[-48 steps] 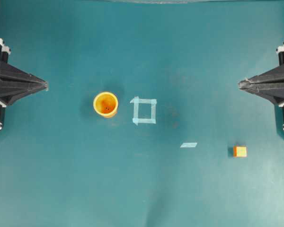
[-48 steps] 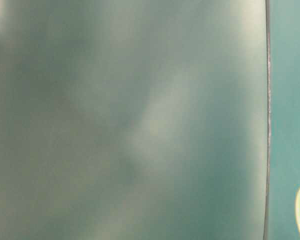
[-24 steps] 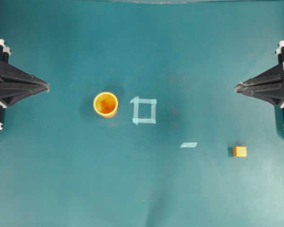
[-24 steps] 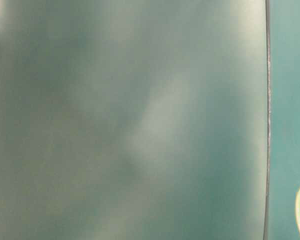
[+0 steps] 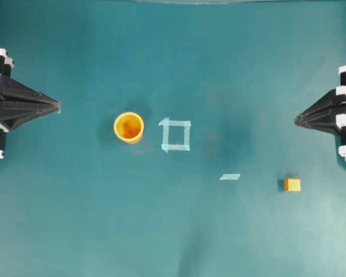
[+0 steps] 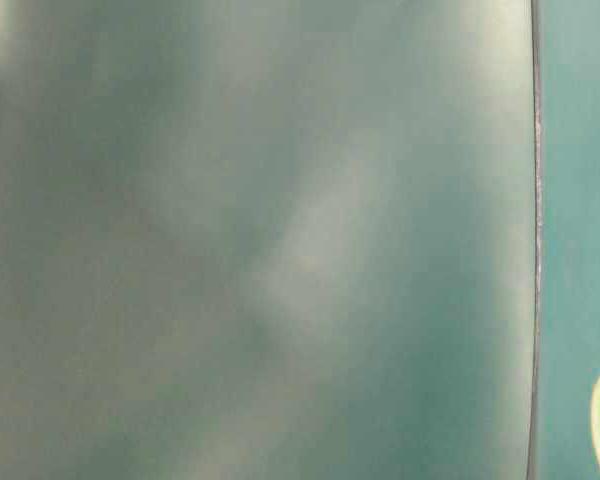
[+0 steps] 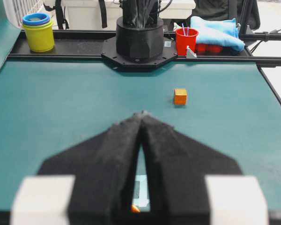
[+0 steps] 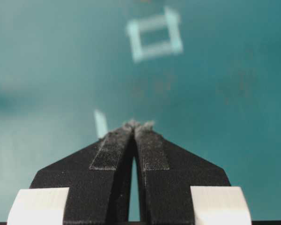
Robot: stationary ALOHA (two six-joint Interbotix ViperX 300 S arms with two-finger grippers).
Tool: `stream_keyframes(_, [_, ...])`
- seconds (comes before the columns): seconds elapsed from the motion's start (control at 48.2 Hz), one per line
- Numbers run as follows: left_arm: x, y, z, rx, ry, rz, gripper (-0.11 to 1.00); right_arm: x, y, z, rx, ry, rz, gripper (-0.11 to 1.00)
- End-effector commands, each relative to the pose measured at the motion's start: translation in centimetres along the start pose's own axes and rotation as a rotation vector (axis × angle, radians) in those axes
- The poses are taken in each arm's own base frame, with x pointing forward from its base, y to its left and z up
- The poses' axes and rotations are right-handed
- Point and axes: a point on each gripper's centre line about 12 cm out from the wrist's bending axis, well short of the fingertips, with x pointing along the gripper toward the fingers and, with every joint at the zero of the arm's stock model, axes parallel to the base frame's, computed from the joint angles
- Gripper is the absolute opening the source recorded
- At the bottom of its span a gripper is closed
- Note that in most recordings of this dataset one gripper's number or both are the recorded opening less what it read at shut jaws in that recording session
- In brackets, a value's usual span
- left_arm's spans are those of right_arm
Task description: Move the block toward the cup with right arm.
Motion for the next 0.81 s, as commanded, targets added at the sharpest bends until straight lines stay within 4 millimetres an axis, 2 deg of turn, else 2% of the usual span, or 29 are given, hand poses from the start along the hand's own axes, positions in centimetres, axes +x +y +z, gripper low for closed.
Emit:
stream_keyframes(0.0, [0.3,0.0,0.9,0.005,-0.020,0.000,0.04,0.0,0.2,0.3,0.025,0.039,-0.003,0.00])
stream_keyframes(0.249, [0.4,0.0,0.8,0.005,-0.014,0.001,0.04,1.6,0.9,-1.6,0.052,0.198,0.006,0.00])
stream_keyframes(0.56, [0.4,0.0,0.7,-0.006,-0.011,-0.001,0.04,3.5,3.0,-3.7,-0.024,0.340,0.051,0.02])
stream_keyframes(0.602, [0.4,0.0,0.8,-0.009,-0.012,0.001,0.04,3.8,3.3,-4.0,-0.038,0.361,0.055,0.07])
stream_keyframes(0.726, [0.4,0.0,0.7,-0.011,-0.011,0.001,0.04,4.5,4.0,-4.8,-0.071,0.409,0.062,0.38])
stream_keyframes(0.789, [0.4,0.0,0.7,-0.011,-0.009,-0.001,0.04,4.9,4.4,-5.1,-0.089,0.431,0.067,0.49])
